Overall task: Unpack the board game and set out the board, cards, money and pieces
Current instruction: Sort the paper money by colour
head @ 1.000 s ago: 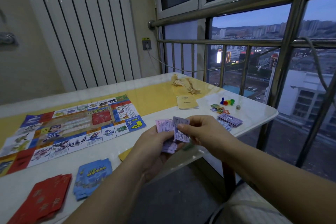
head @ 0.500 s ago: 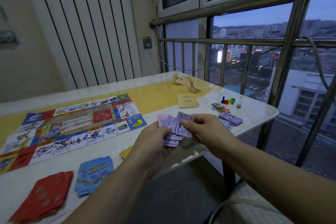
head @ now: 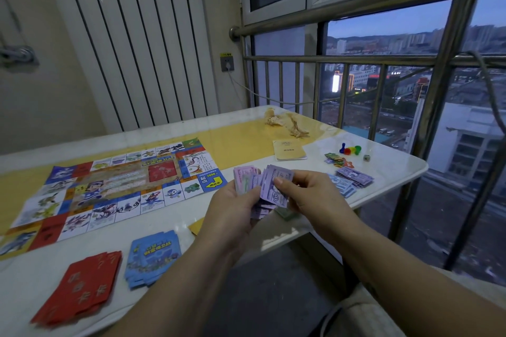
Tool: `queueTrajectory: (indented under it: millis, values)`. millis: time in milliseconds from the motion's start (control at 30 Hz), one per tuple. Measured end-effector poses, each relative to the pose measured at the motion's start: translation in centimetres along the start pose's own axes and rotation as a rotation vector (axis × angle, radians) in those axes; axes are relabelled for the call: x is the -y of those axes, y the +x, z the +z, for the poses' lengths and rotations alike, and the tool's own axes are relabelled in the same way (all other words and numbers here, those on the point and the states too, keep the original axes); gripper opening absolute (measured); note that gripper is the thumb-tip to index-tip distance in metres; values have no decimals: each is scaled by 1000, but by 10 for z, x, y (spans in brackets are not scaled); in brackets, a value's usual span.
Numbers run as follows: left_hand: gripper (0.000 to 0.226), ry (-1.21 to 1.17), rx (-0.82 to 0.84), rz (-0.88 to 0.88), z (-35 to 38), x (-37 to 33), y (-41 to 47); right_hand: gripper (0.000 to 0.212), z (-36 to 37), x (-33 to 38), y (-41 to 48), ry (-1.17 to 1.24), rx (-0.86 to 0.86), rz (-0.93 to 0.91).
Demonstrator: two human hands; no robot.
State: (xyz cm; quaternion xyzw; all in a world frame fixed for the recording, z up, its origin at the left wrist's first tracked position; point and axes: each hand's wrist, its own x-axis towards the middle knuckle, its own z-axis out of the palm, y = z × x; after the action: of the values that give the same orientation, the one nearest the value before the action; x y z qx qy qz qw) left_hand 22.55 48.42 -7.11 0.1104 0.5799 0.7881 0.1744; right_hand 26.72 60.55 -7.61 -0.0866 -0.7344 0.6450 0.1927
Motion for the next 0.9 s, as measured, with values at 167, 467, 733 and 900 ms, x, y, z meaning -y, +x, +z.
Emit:
queueTrajectory:
  millis: [167, 467, 733, 900]
  values:
    - [10, -67, -52, -28, -1, 2, -3, 17, 7, 0, -7, 0, 0, -25]
    - [13, -85, -82, 26, -4, 3, -9, 16, 9, -5, -11, 76, 0, -26]
    - [10, -315, -120, -64, 5, -3, -10, 15, 17, -8, -12, 215, 35, 71]
    - [16, -415, -111, -42, 5, -4, -13, 14, 16, -5, -12, 203, -41, 12]
